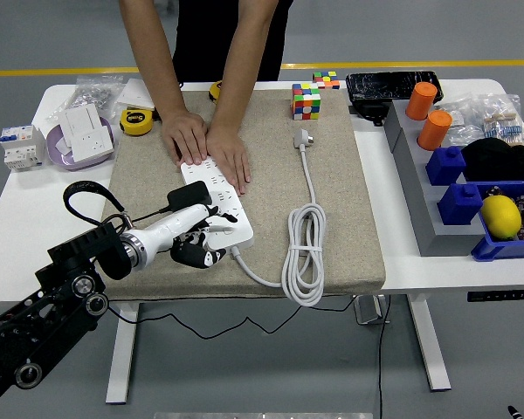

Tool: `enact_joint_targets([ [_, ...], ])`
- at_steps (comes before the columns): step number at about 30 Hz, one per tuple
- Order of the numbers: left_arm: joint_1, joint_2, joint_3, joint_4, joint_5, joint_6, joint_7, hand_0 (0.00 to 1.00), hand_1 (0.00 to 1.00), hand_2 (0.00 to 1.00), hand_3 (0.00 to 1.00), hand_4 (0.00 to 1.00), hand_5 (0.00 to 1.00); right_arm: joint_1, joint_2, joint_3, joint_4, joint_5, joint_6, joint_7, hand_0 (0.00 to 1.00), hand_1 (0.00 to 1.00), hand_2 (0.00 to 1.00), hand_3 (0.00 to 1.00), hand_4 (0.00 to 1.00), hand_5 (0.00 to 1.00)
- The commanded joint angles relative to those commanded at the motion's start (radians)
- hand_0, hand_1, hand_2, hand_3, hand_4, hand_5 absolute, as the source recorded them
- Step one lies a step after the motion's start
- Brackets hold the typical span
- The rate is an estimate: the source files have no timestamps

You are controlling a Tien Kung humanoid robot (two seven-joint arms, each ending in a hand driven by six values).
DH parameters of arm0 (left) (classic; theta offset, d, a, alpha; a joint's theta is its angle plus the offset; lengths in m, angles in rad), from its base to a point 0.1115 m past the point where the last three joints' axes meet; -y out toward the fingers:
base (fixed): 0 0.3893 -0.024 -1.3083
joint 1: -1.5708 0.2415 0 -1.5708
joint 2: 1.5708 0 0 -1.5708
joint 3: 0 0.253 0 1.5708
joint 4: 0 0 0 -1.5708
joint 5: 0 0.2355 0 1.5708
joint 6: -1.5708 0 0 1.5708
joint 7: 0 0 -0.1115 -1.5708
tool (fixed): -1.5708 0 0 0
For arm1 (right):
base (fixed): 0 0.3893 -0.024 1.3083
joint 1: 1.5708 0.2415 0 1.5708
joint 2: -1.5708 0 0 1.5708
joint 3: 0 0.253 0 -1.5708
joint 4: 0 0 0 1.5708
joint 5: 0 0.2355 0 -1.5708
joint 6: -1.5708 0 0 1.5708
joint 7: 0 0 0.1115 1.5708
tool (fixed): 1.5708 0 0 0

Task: Pick up the plug,place it near the board,insert it into the board,press the button

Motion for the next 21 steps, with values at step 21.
enact_joint_targets([
  [21, 0.003, 0.003, 0.011, 0.026, 0.032, -0.030, 0.018, 0.147, 0.022, 0.144, 0.840, 0.666, 0.002, -0.002, -0.002, -0.002, 0.000, 0.003, -0.001, 0.001, 0.825, 0.754, 0.740, 0.763, 0.998, 0.952],
])
